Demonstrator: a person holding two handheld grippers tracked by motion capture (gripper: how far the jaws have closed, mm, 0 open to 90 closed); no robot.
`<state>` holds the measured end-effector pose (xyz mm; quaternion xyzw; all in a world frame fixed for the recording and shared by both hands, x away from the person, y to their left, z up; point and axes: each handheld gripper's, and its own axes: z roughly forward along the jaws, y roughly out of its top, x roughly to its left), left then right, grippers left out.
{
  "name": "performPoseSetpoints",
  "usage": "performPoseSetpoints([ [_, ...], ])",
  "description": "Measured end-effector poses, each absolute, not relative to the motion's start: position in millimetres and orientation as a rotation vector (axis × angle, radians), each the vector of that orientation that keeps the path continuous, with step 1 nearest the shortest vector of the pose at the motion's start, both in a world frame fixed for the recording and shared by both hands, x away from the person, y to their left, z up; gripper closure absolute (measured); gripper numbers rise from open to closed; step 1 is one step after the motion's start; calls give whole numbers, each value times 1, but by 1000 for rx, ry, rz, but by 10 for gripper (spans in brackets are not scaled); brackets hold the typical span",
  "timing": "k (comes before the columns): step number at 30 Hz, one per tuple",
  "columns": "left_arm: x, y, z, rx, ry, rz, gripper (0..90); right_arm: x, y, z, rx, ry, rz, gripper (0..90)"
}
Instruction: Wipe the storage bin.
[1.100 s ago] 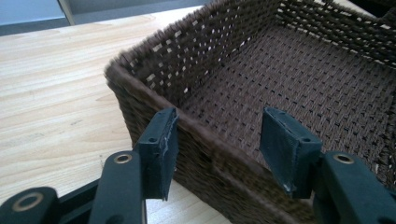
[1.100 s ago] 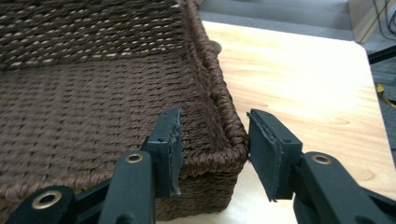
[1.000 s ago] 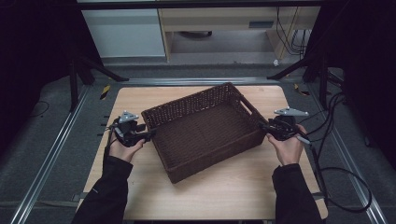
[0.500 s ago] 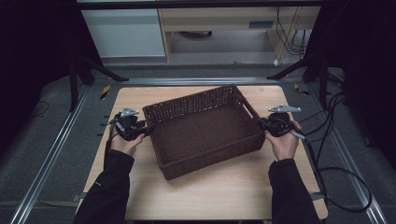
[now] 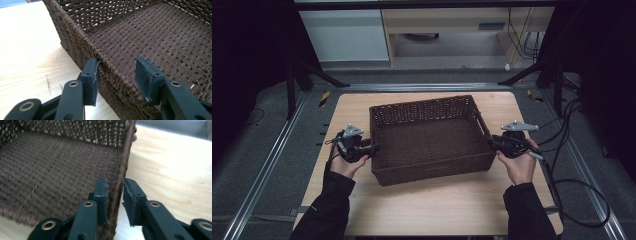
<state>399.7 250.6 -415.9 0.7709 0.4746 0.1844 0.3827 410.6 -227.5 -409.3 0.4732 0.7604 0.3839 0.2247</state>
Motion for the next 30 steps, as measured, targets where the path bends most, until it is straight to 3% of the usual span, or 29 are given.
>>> performPoseSetpoints([
  [8,417,255,-416,1975,1225,472,584,424,-220,-412,1291,2106,1082,755],
  [16,398,260,-411,1985,1192,503,560,412,-217,-413,1275,2110,1071,754],
  [30,396,264,-414,1974,1218,497,643,394,-214,-413,1269,2113,1108,737],
])
